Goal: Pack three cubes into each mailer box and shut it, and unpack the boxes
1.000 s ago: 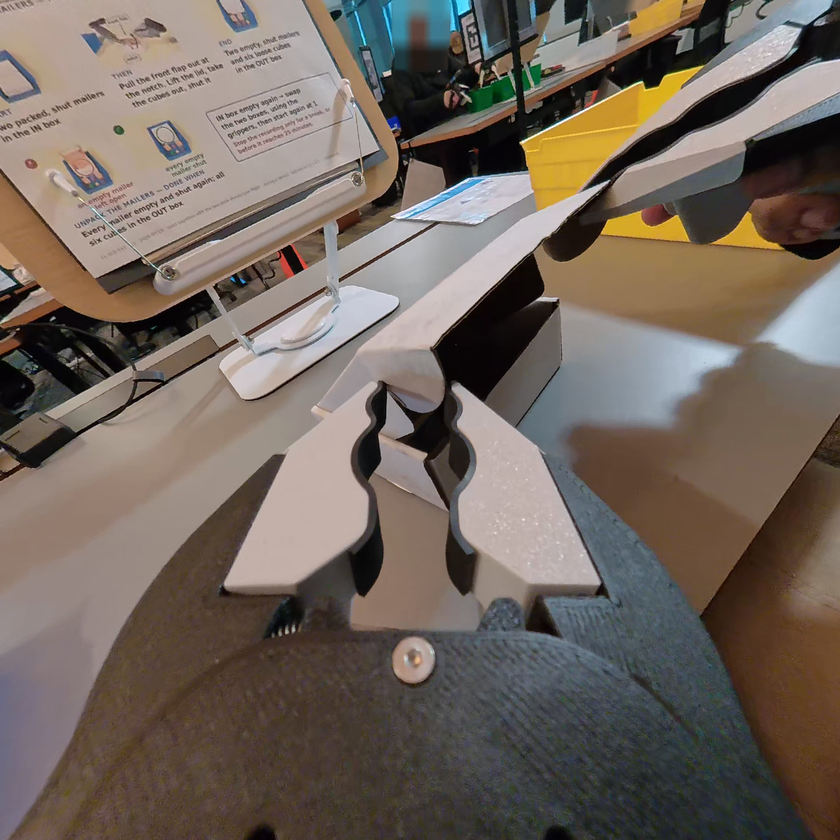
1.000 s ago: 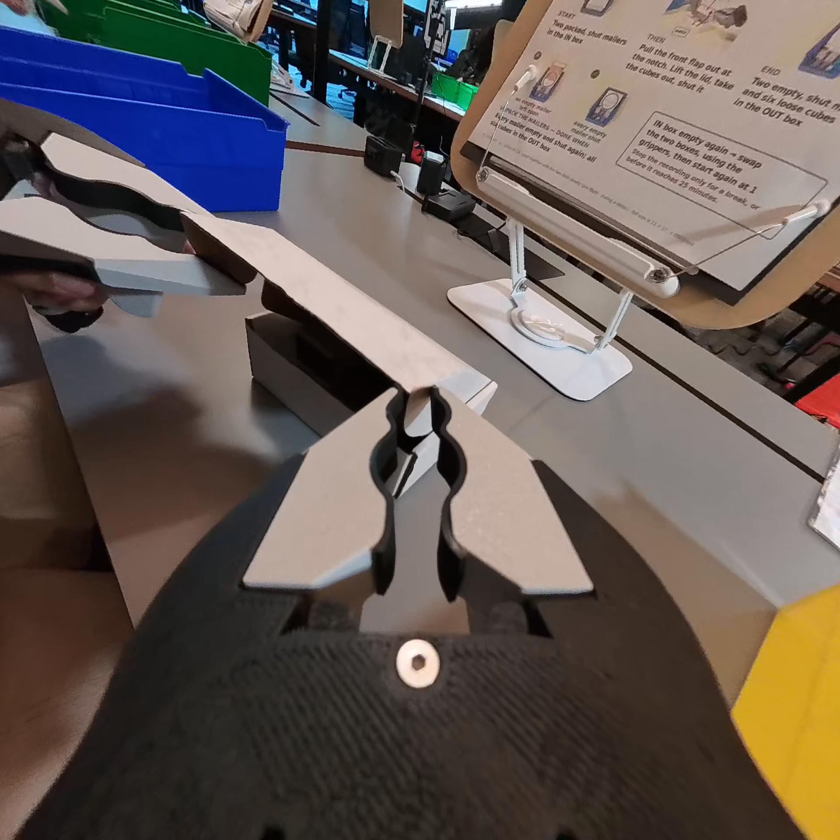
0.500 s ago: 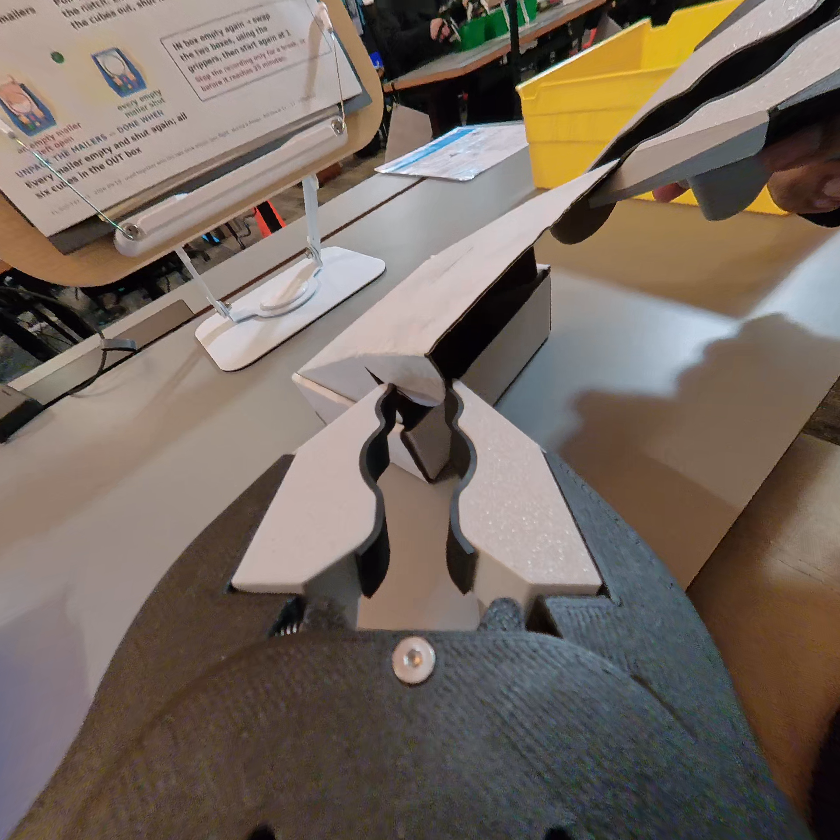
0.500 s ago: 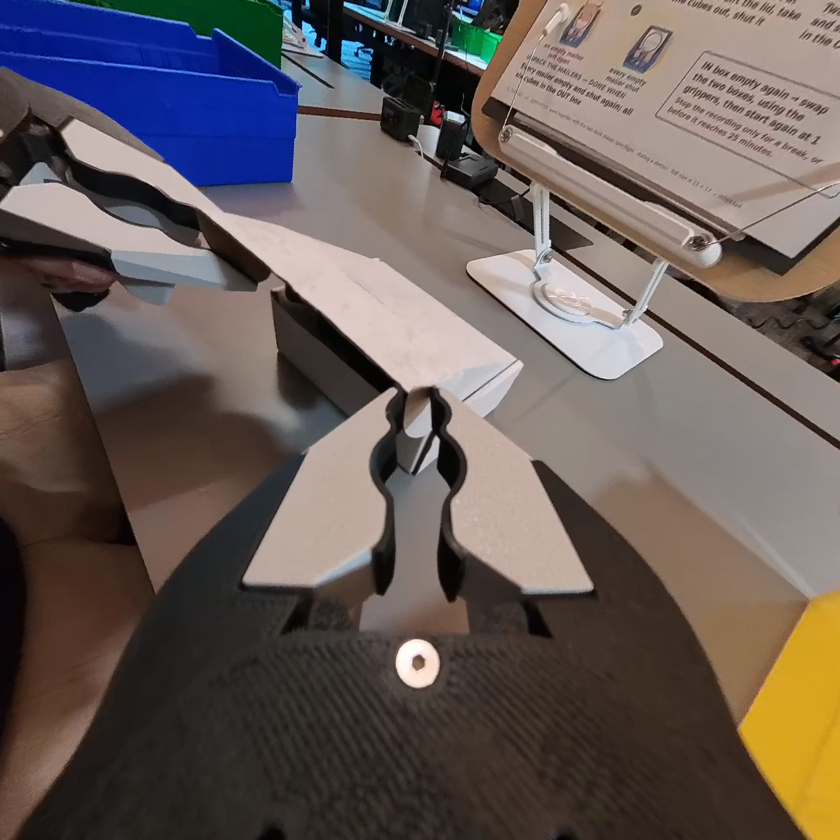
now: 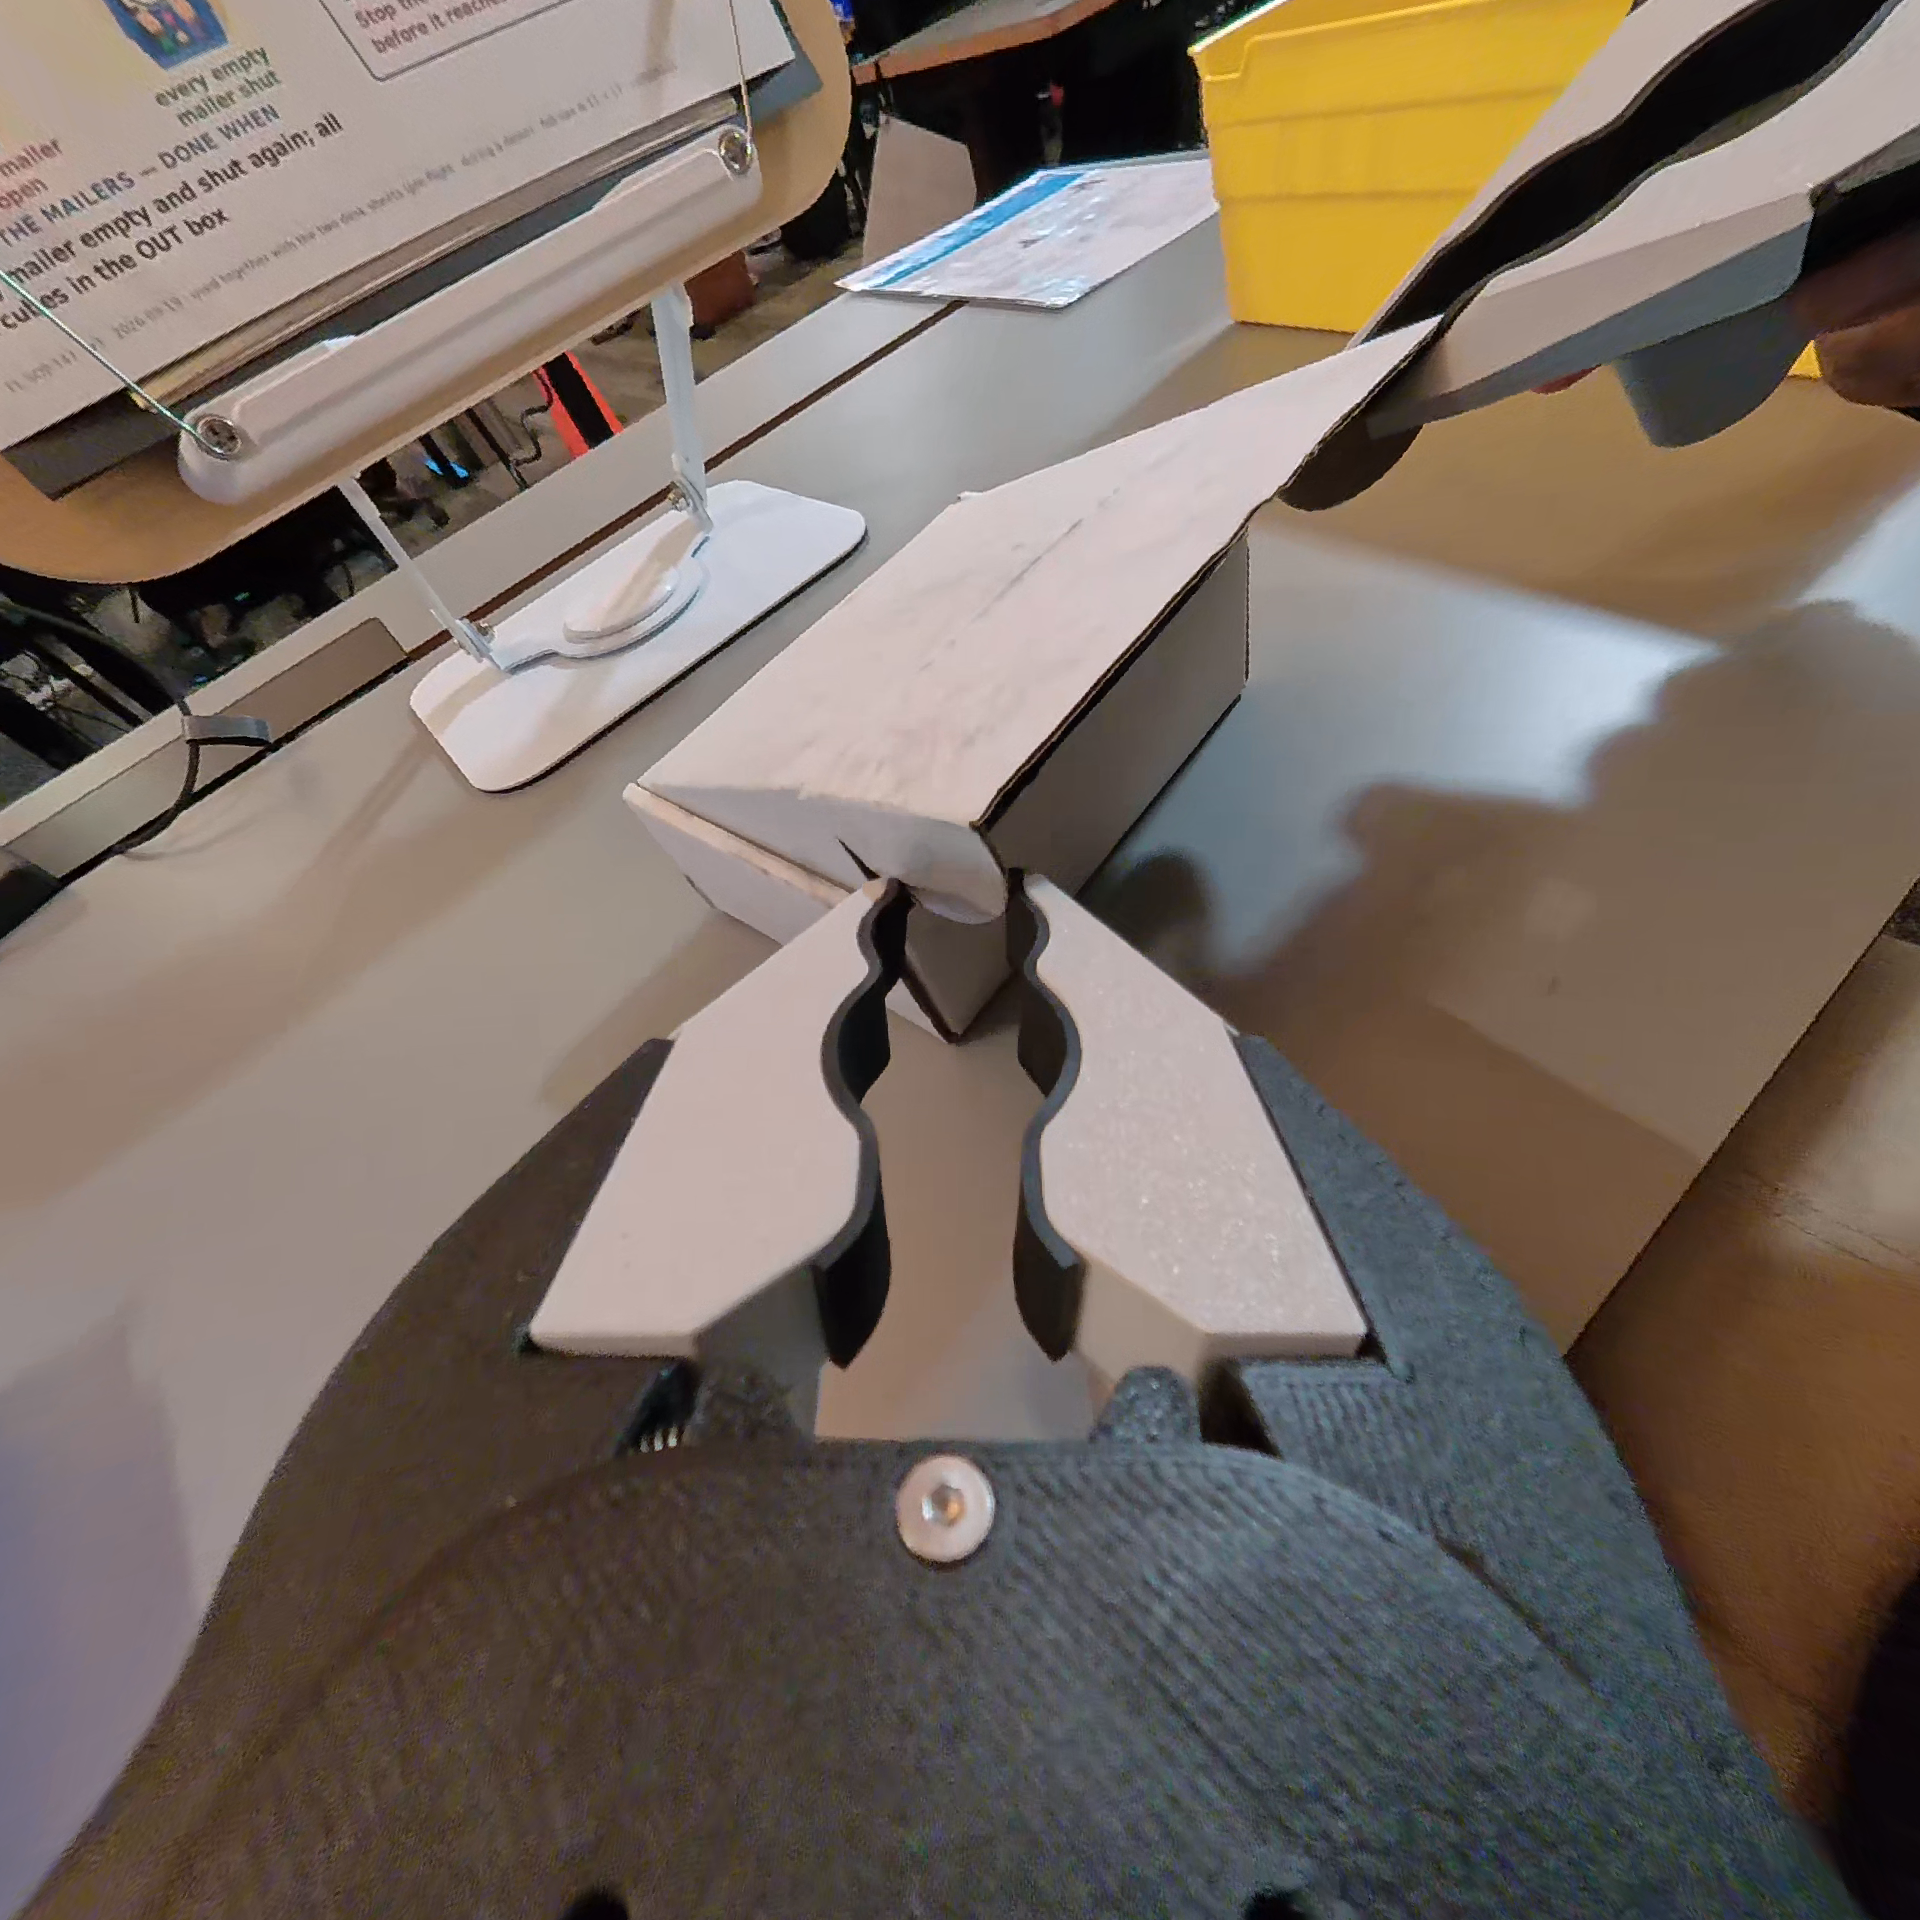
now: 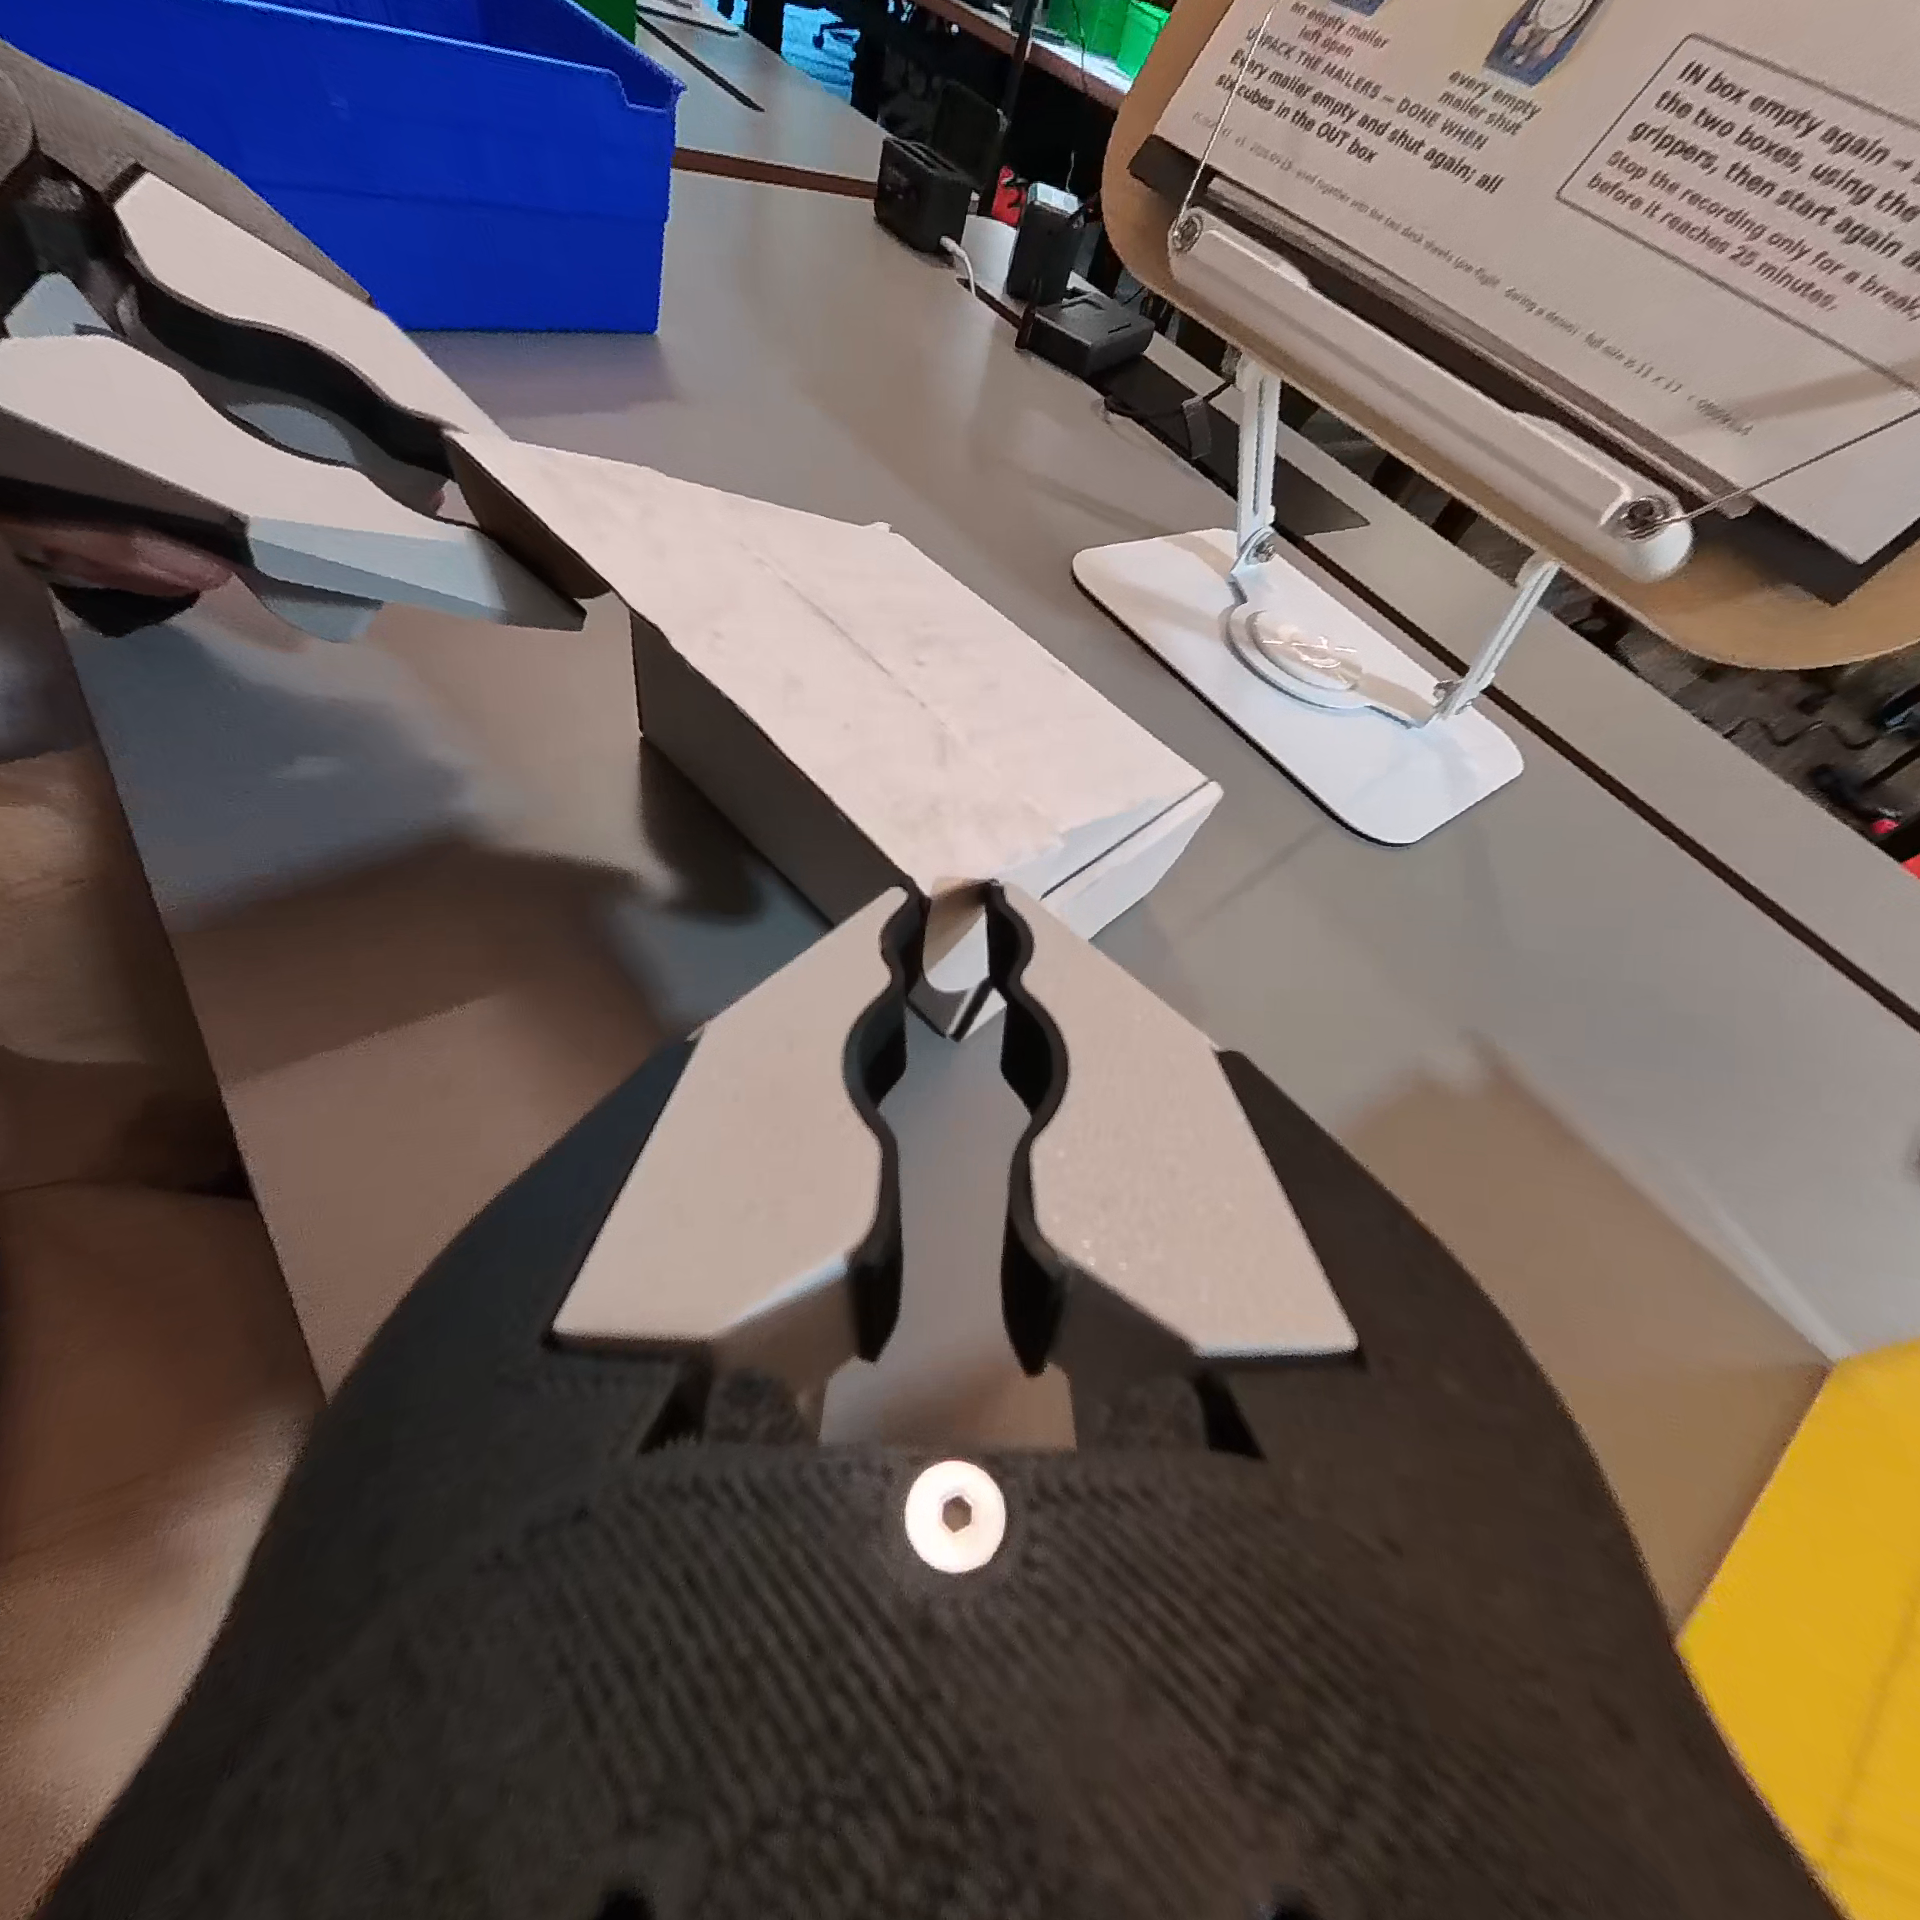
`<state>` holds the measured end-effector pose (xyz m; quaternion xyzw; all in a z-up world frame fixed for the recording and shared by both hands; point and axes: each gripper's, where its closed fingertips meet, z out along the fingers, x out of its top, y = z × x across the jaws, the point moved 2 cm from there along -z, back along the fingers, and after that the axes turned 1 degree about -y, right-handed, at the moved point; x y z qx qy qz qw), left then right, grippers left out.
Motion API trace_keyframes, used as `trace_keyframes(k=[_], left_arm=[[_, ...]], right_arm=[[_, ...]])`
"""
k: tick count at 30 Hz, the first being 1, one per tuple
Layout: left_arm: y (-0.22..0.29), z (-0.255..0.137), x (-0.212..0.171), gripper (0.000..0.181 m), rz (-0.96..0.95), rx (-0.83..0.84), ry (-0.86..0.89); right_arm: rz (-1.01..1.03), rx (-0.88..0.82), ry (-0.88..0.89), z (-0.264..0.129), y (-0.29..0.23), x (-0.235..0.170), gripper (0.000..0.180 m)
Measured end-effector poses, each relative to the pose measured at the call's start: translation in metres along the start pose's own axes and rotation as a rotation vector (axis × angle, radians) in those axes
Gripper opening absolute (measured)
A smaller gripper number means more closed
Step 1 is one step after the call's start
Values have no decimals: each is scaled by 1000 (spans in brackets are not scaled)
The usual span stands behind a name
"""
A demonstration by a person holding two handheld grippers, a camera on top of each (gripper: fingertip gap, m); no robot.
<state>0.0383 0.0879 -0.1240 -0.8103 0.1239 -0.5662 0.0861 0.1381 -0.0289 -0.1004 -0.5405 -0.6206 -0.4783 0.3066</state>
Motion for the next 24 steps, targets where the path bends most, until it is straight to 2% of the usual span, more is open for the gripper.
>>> trace_keyframes(k=[6, 12, 24], left_arm=[[-1, 0, 6, 37, -15, 23, 37], [-3, -3, 10, 23, 5, 44, 65], [-3, 1, -1, 22, 11, 29, -2]], right_arm=[[-10, -13, 8, 0, 1, -1, 10], [-12, -24, 10, 0, 3, -1, 10], [-25, 9, -36, 3, -2, -10, 10]])
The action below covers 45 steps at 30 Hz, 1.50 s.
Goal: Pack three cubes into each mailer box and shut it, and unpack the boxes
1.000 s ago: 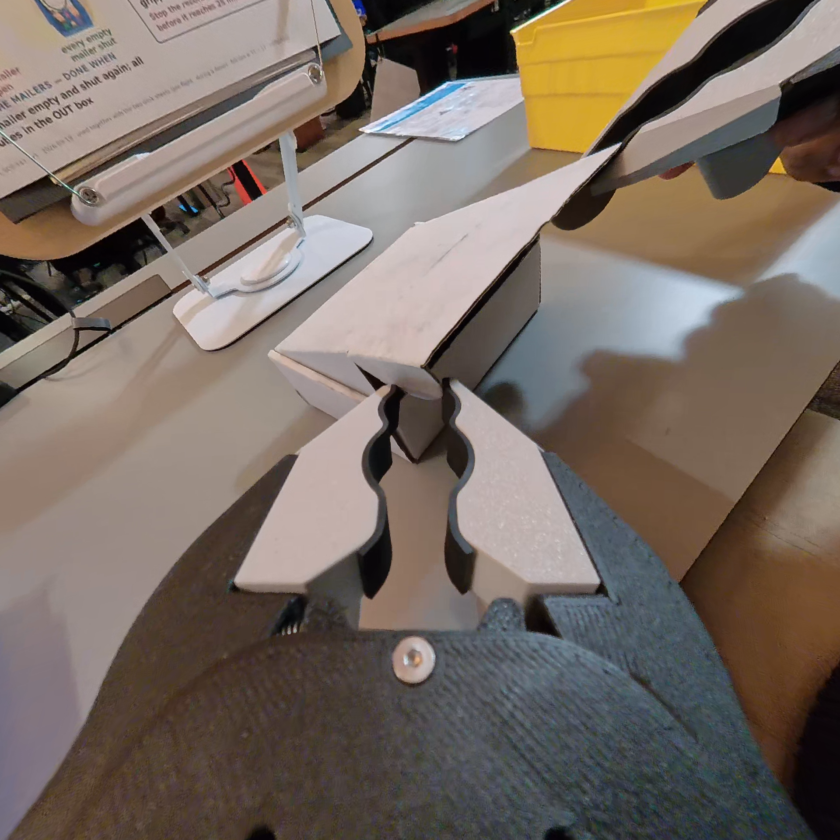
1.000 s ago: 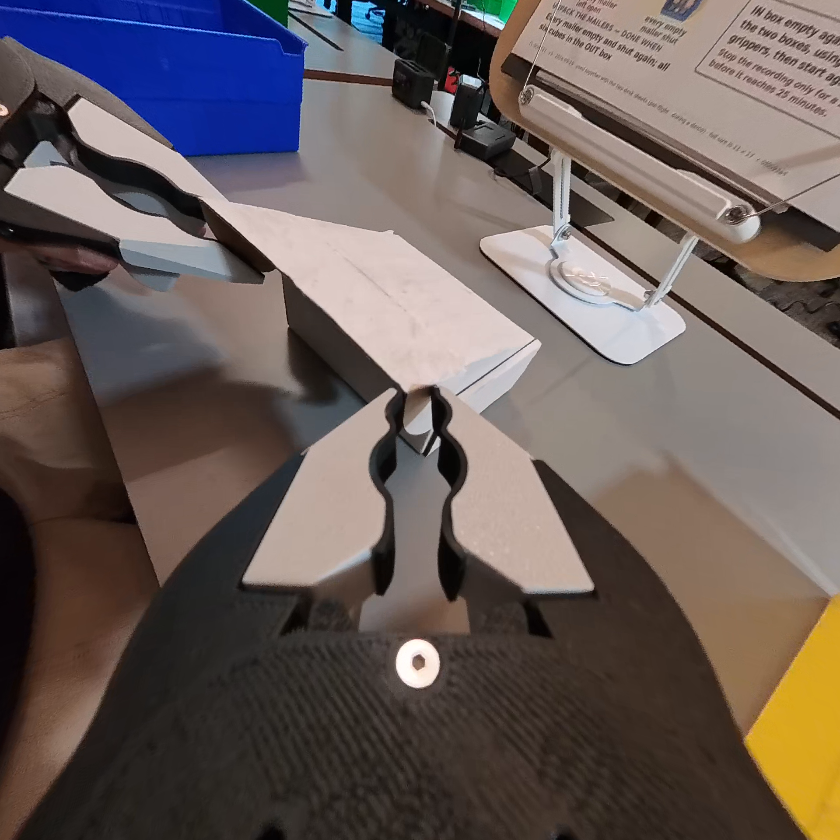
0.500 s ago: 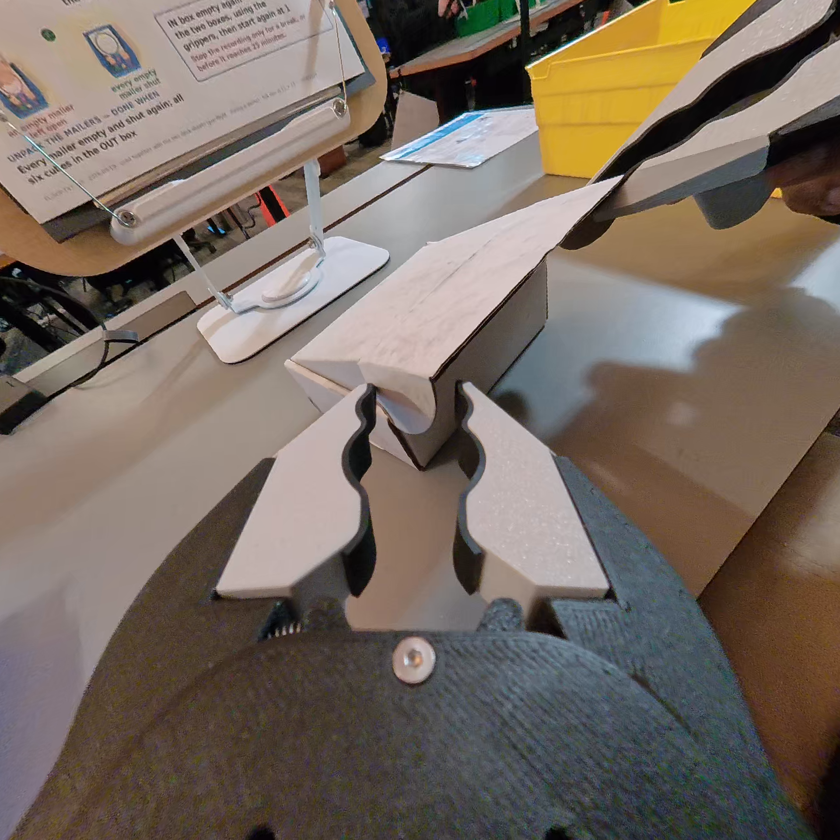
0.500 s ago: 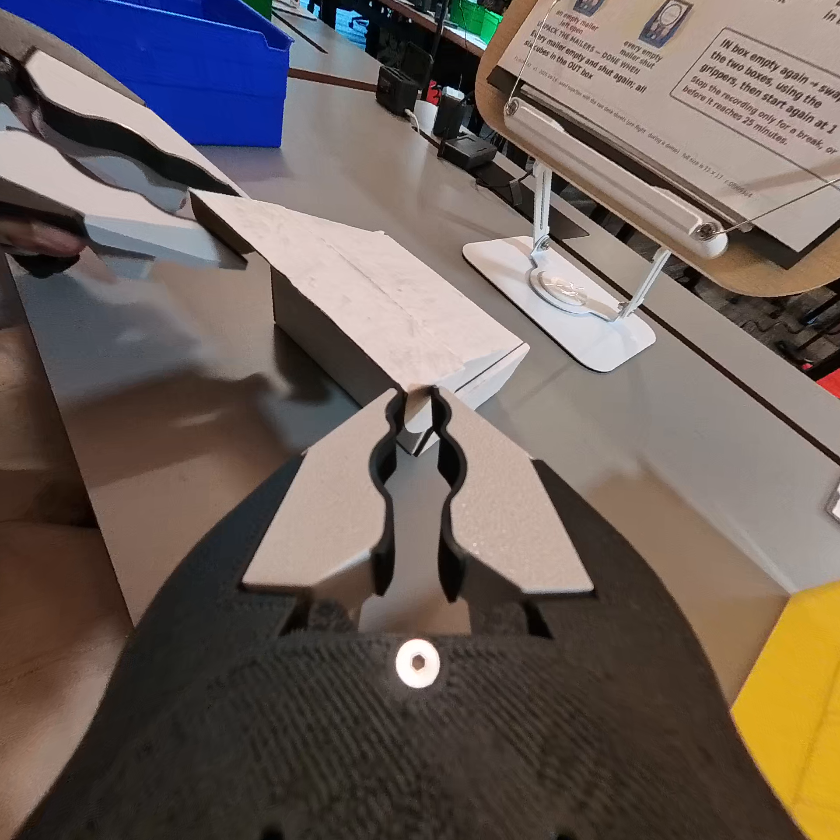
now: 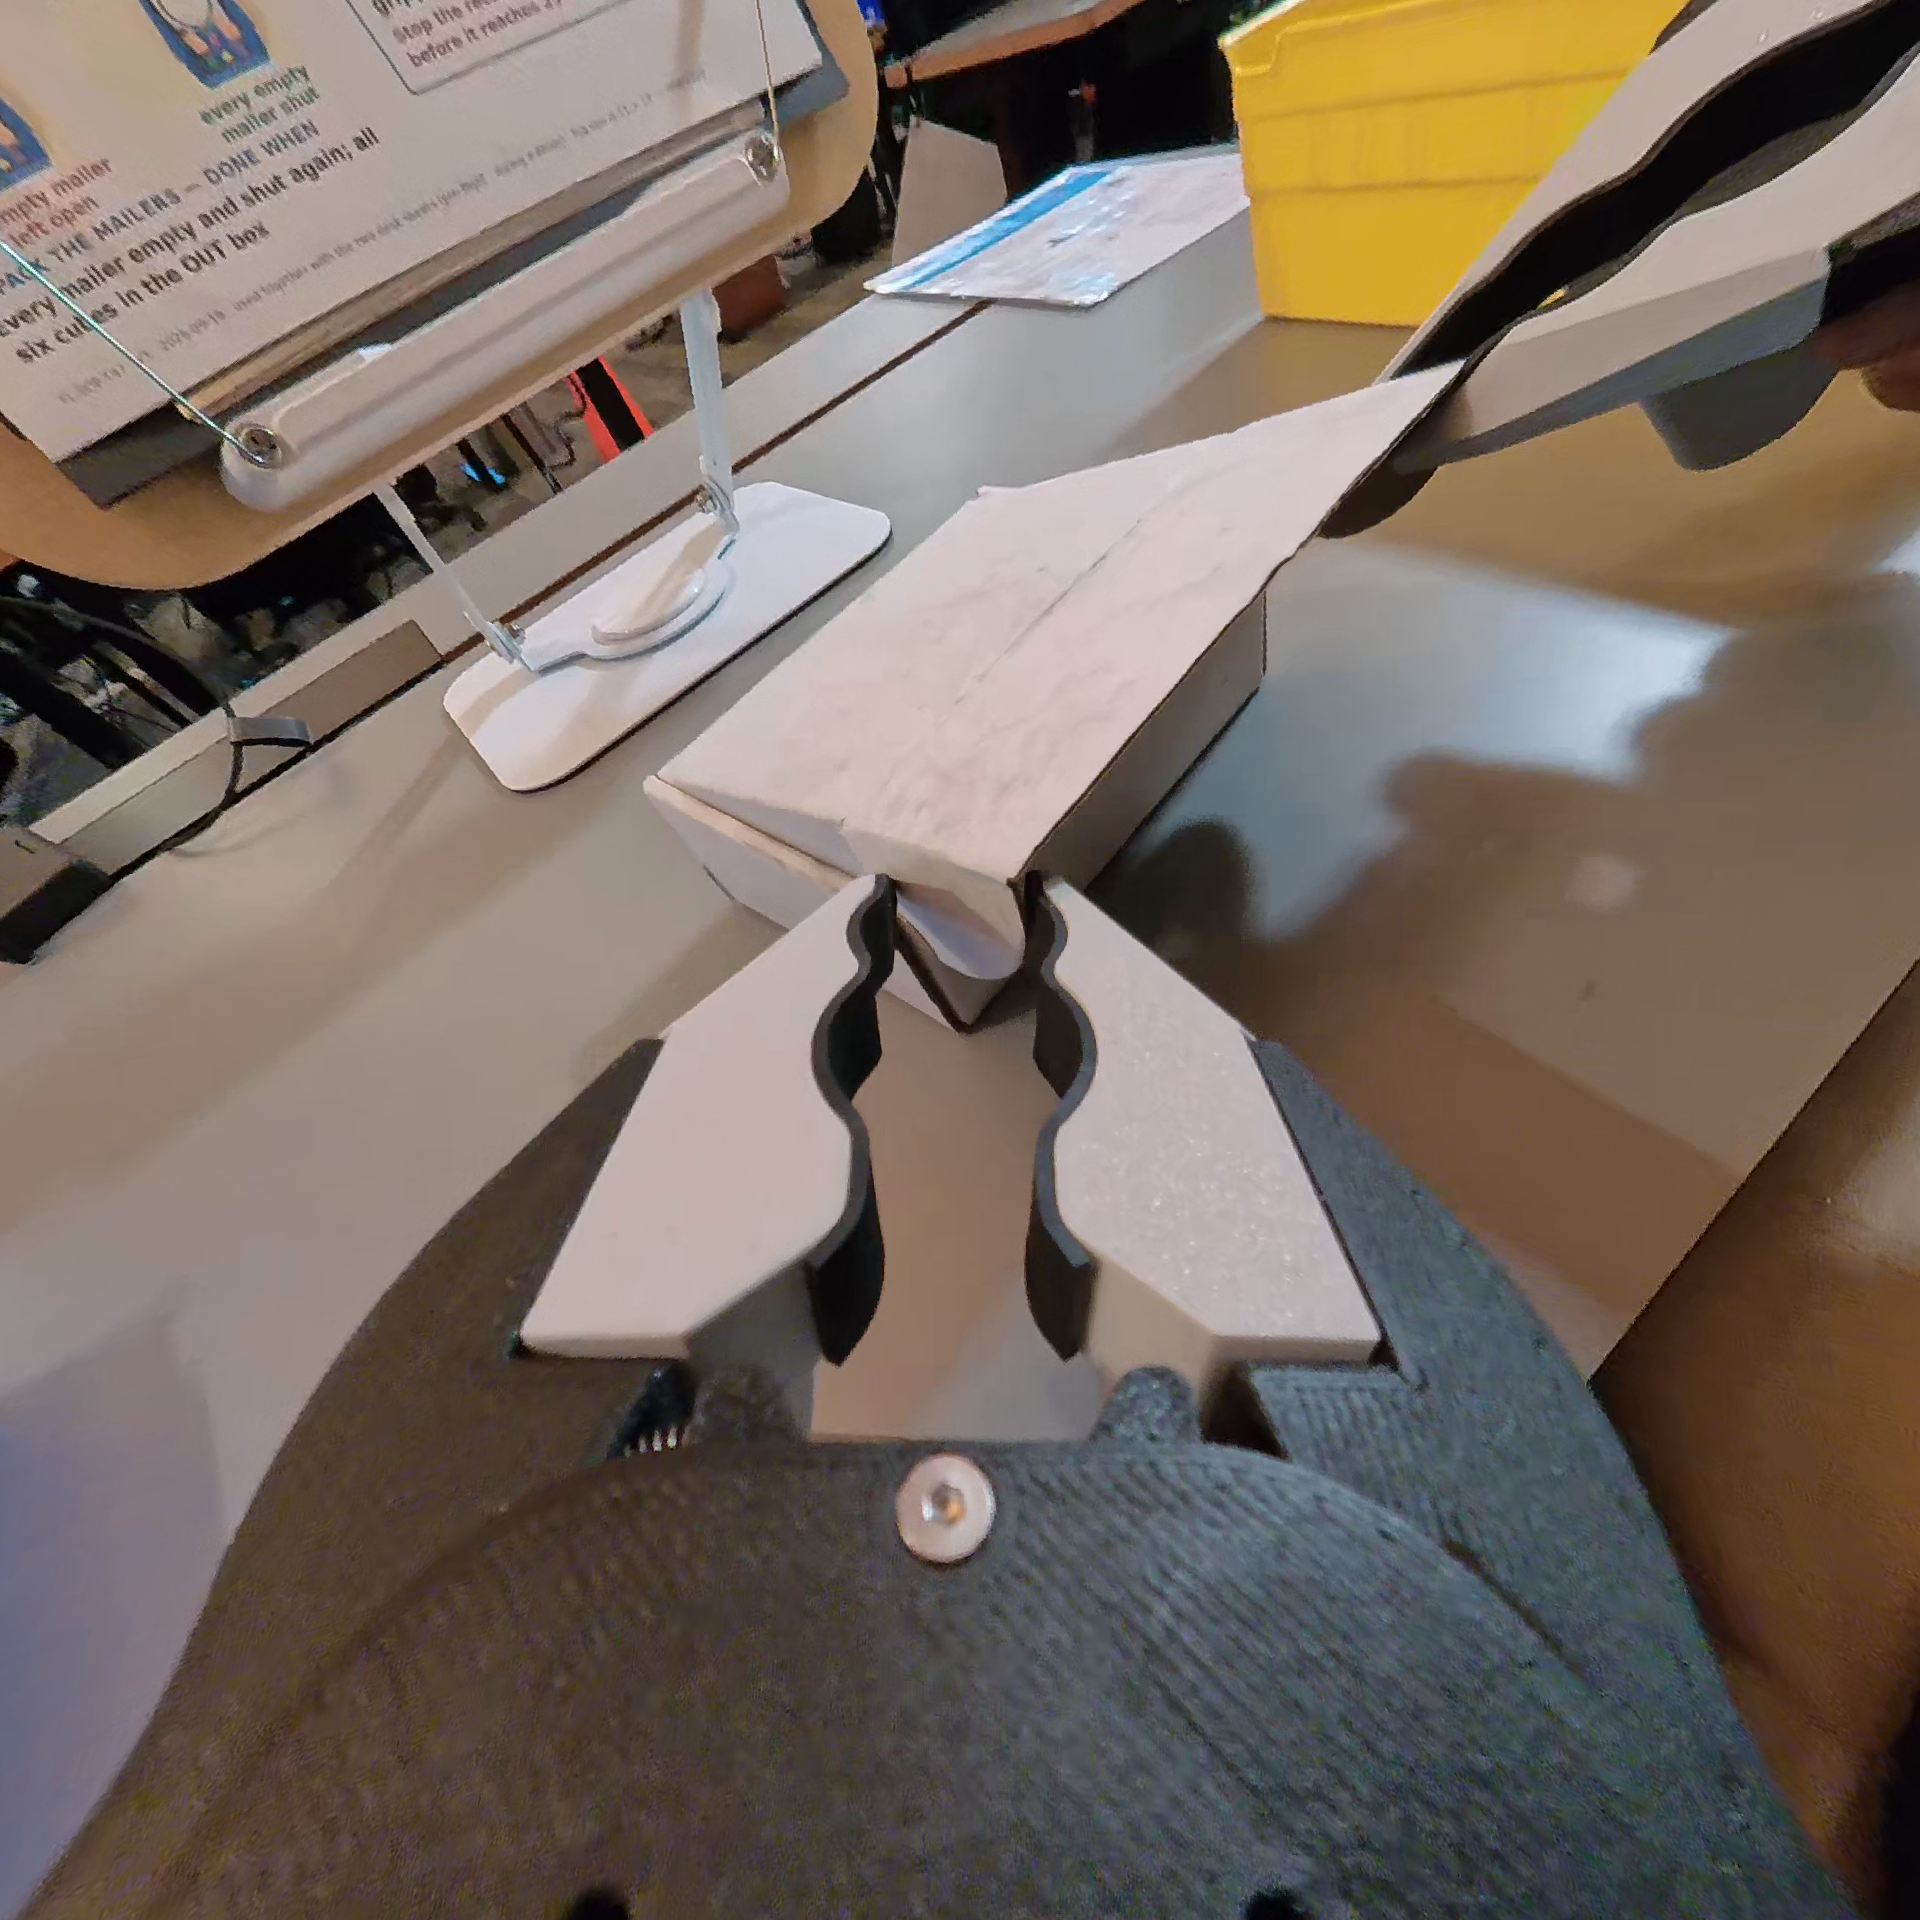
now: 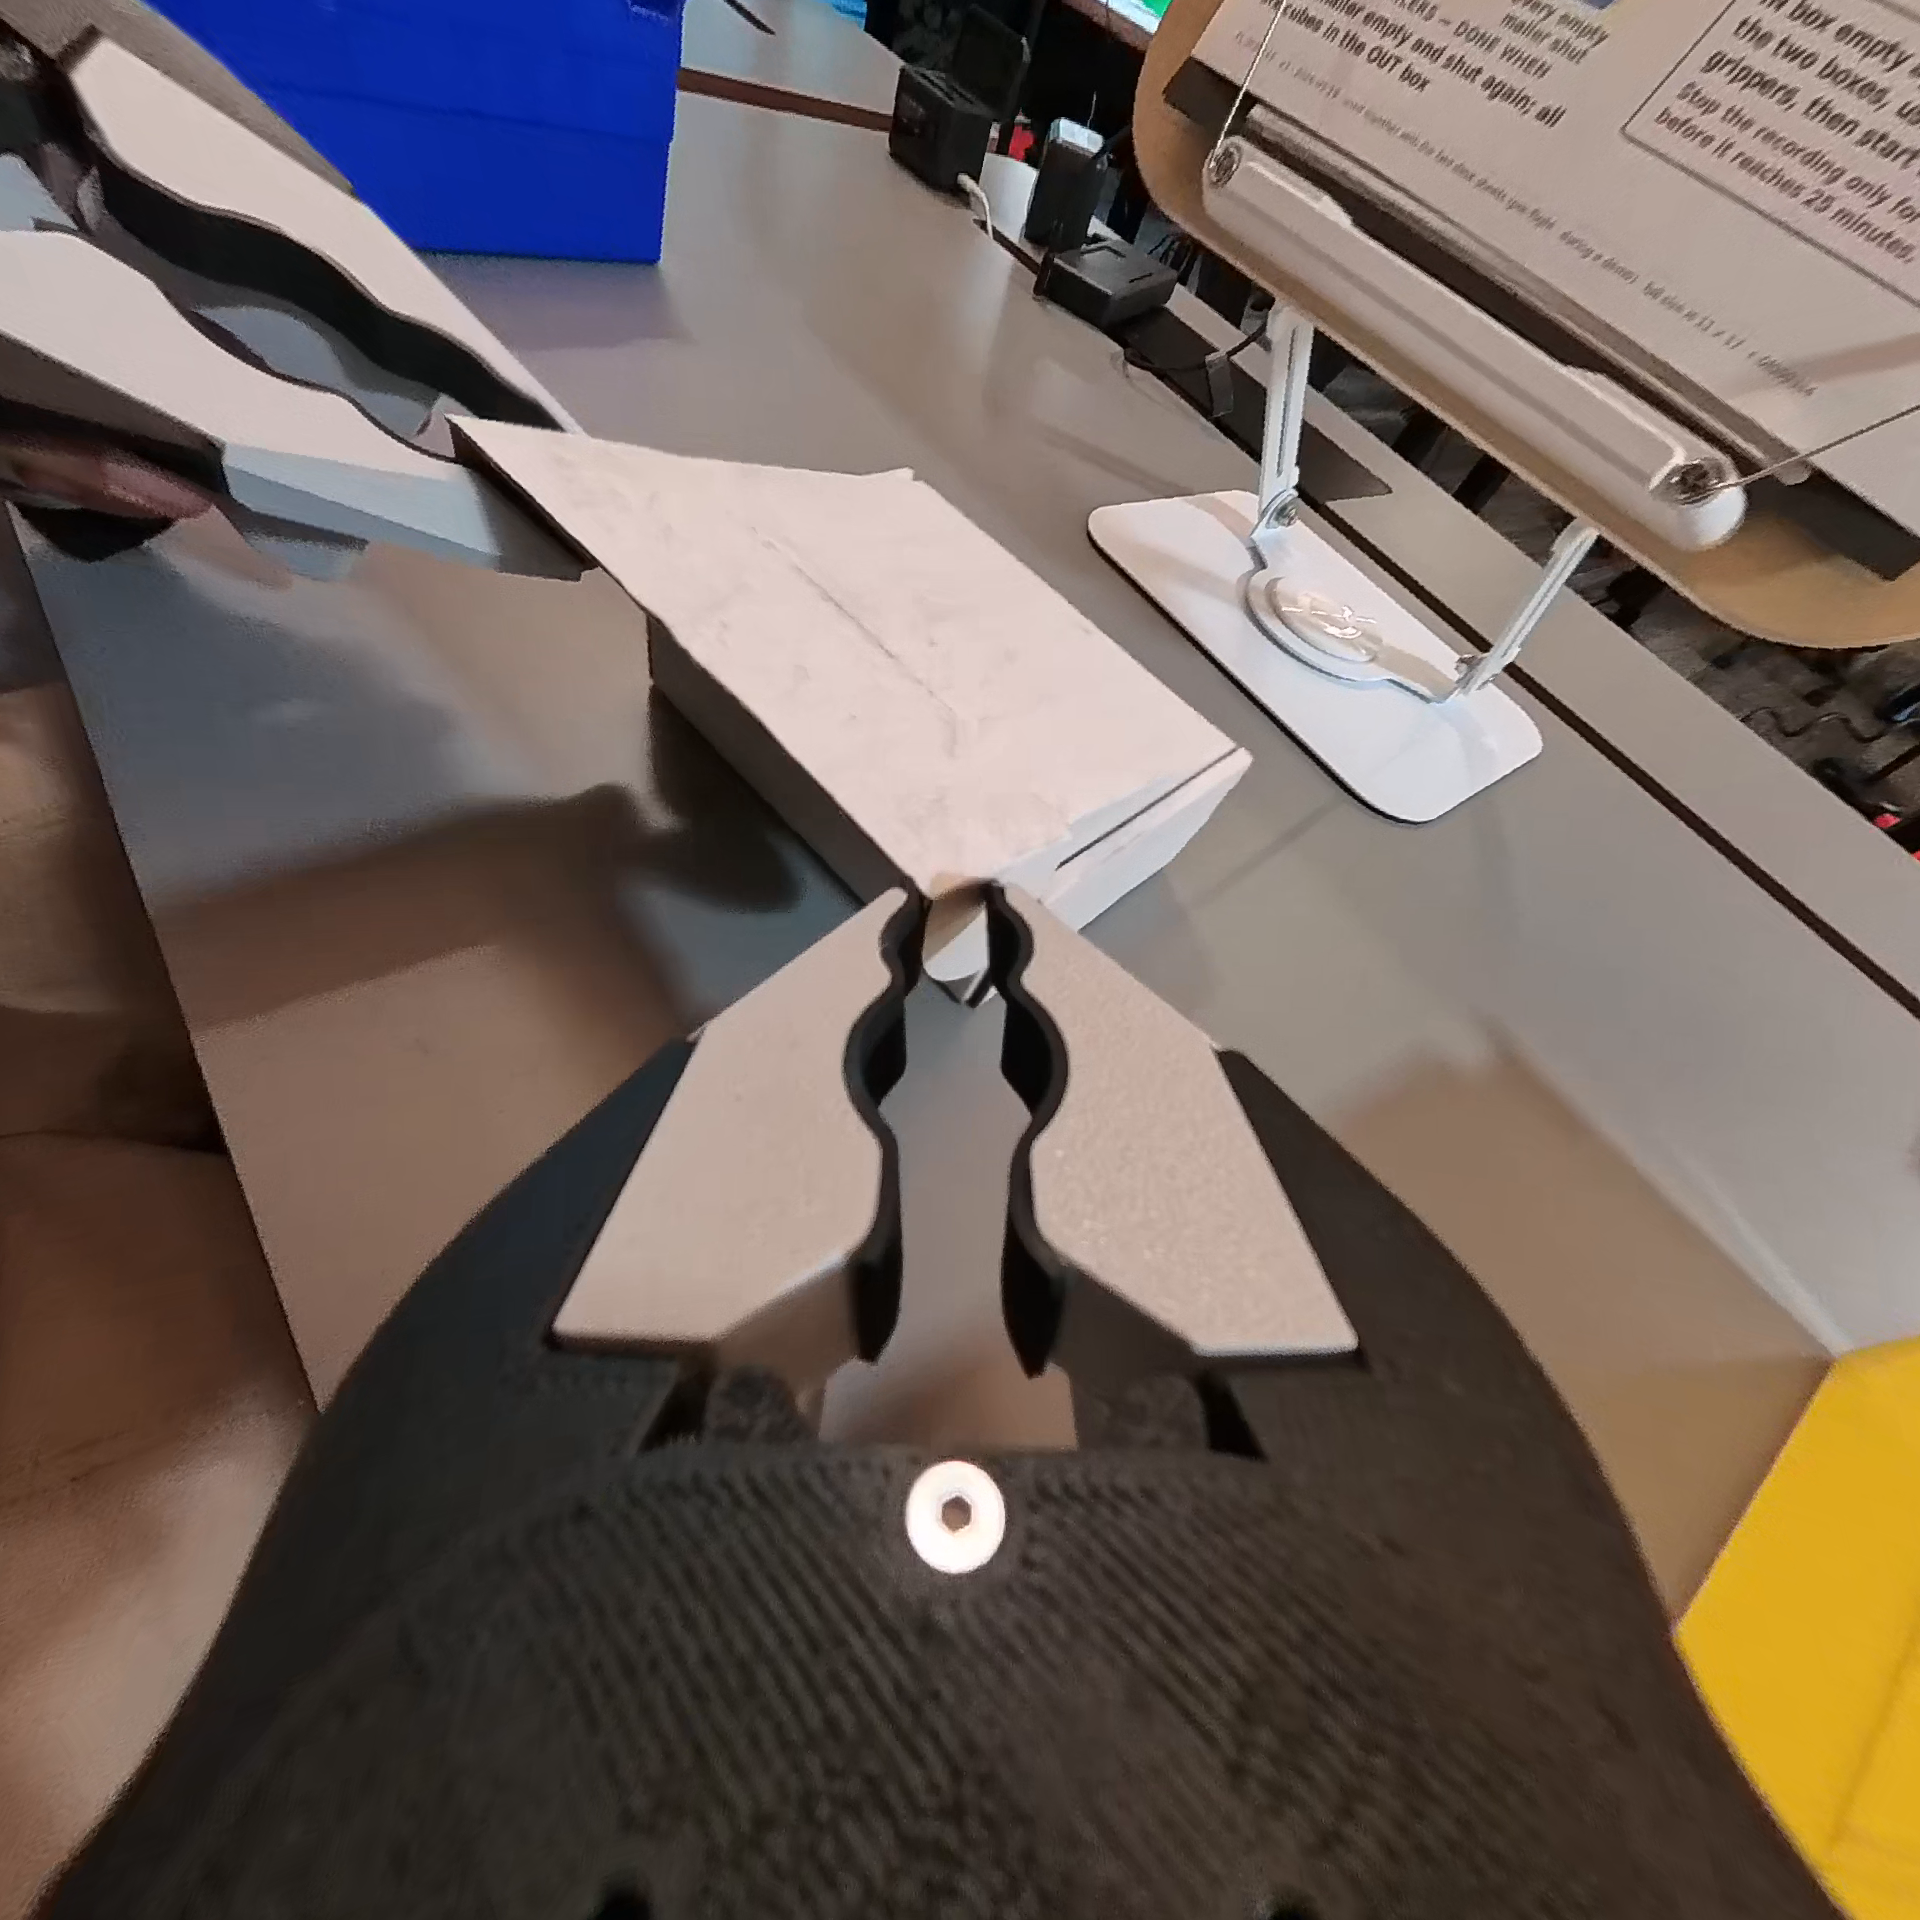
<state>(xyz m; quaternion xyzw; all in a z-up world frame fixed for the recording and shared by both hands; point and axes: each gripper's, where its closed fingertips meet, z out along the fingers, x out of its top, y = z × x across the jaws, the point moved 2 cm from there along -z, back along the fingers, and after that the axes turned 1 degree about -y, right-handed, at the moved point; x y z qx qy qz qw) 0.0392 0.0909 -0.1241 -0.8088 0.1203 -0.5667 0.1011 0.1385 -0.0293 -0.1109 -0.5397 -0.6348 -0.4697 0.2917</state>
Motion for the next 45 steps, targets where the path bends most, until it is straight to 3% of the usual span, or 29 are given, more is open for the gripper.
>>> trace_keyframes(k=[13, 16, 20, 23, 29, 38, 45], left_arm=[[2, 7, -22, 22, 49, -42, -149], [1, 5, -26, 33, -15, -114, -174], [-7, -4, -27, 41, -185, -222, -153], [-17, -11, -29, 44, -329, -292, -128], [-46, -9, -35, 30, -467, -204, -114], [-40, -9, -17, 41, -477, -194, -3], [-5, -4, -10, 40, -512, -350, -34]], right_arm=[[-38, 19, -68, 9, -8, -16, 13], [-63, 9, -81, 11, -10, -20, 16], [74, 32, 37, 5, -5, -7, 49], [222, 59, 126, -2, 4, 3, 59], [284, 80, 169, -3, 5, 8, 61], [308, 84, 129, 5, 1, 3, 63], [359, 163, 23, 19, -16, -7, 61]])
